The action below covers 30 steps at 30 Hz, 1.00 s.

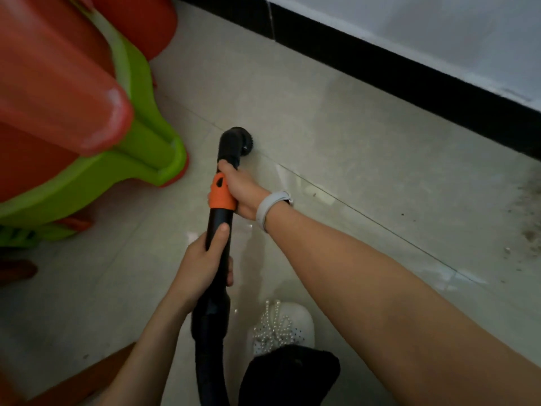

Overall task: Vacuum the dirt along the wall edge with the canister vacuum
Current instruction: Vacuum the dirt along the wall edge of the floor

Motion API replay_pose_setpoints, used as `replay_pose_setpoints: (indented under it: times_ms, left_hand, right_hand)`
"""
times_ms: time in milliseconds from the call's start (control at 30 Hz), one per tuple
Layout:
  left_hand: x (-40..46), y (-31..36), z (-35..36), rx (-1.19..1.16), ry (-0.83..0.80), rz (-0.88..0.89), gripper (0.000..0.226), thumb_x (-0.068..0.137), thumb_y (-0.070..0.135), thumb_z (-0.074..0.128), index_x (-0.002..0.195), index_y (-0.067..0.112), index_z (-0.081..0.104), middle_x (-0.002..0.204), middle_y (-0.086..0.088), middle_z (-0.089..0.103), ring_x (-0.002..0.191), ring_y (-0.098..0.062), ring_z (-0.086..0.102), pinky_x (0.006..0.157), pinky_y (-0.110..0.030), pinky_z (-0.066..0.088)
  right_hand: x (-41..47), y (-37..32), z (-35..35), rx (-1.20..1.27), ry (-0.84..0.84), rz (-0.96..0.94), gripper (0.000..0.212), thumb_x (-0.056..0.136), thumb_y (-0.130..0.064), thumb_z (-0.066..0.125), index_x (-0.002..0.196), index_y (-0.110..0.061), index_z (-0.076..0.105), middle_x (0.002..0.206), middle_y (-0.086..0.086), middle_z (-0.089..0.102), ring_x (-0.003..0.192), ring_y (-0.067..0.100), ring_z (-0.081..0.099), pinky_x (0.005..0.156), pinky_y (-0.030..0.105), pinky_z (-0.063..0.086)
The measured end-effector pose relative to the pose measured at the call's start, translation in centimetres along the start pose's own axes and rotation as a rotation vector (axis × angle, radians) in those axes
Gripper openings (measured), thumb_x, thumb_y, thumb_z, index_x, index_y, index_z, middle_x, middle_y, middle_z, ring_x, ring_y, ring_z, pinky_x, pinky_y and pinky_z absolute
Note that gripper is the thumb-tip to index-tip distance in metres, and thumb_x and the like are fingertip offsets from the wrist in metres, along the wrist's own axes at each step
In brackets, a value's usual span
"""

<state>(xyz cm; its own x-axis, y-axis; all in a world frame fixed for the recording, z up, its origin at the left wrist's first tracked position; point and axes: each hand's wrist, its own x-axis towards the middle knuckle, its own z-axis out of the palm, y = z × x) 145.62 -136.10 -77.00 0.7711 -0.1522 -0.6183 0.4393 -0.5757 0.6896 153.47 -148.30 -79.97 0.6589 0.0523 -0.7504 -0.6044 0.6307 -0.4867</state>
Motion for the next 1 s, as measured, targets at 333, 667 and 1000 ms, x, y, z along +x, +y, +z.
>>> replay_pose_setpoints:
  times_ms: [333,667,1000]
  left_hand:
    - [-2.0,-1.0,0.1,0.184,-0.027,-0.085,0.036,0.094,0.038,0.051,0.089,0.002,0.051,0.042,-0.004,0.053,0.035,-0.020,0.048,0.038,-0.021,0.039]
    - [-6.1,0.1,5.2,0.240,-0.261,-0.156,0.033,0.091,0.040,0.057,0.081,0.009,0.054,0.043,-0.001,0.049,0.035,-0.016,0.044,0.040,-0.022,0.037]
    - [-5.4,-2.8,7.7,0.281,-0.334,-0.084,0.040,0.090,0.044,0.056,0.081,0.005,0.056,0.041,-0.002,0.052,0.036,-0.016,0.047,0.044,-0.023,0.040]
  right_hand:
    - [-2.2,3.0,-2.2,-0.004,0.143,0.101,0.023,0.098,-0.028,0.045,0.092,-0.007,0.045,0.076,0.011,0.057,0.065,0.027,0.062,0.075,0.045,0.055]
    - [-9.4,2.6,-11.7,-0.002,0.207,0.284,0.013,0.099,-0.023,0.041,0.097,-0.010,0.041,0.086,0.010,0.051,0.076,0.022,0.054,0.073,0.043,0.050]
    - [-10.0,5.8,-15.2,0.031,0.316,0.163,0.019,0.098,-0.024,0.042,0.110,-0.010,0.038,0.090,0.006,0.049,0.095,0.025,0.052,0.075,0.040,0.049]
